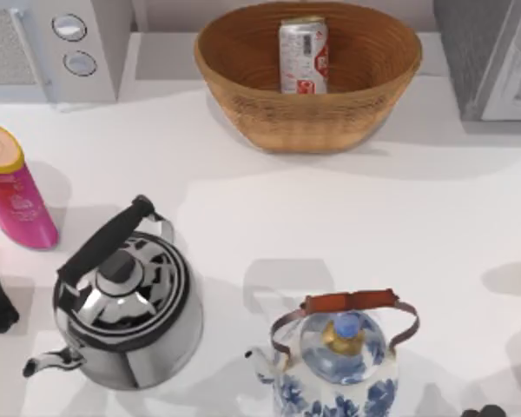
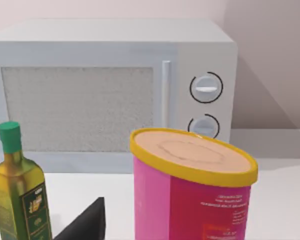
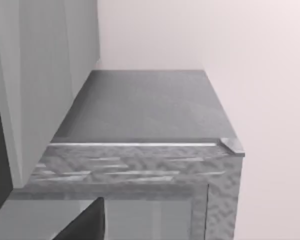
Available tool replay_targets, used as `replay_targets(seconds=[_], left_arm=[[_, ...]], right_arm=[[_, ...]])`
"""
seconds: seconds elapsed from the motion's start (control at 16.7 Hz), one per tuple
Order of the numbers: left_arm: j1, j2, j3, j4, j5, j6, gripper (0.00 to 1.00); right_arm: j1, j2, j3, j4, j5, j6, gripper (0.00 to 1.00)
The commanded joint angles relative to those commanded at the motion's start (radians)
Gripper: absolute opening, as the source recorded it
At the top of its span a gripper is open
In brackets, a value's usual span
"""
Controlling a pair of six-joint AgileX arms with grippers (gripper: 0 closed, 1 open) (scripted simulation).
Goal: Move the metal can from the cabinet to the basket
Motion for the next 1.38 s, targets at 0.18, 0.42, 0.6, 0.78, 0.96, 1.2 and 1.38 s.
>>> replay_targets(seconds=[0.18,0.42,0.6,0.78,0.96,1.2,1.38], left_arm=[[0.0,0.0,0.0,0.0,0.0,0.0,1.0],[0.0,0.0,0.0,0.0,0.0,0.0,1.0],[0.0,0.0,0.0,0.0,0.0,0.0,1.0],[0.0,0.0,0.0,0.0,0.0,0.0,1.0],[0.0,0.0,0.0,0.0,0.0,0.0,1.0],[0.0,0.0,0.0,0.0,0.0,0.0,1.0],[0.0,0.0,0.0,0.0,0.0,0.0,1.0]], right_arm=[[0.061,0.002,0.008,-0.003,0.058,0.0,1.0],[0.273,0.009,0.025,-0.016,0.268,-0.002,1.0],[0.508,0.012,0.032,-0.029,0.504,-0.003,1.0],[0.779,0.007,0.03,-0.04,0.775,-0.005,1.0],[1.048,-0.007,0.019,-0.049,1.046,-0.006,1.0],[1.337,-0.031,-0.003,-0.056,1.337,-0.008,1.0],[1.459,-0.045,-0.018,-0.058,1.458,-0.009,1.0]])
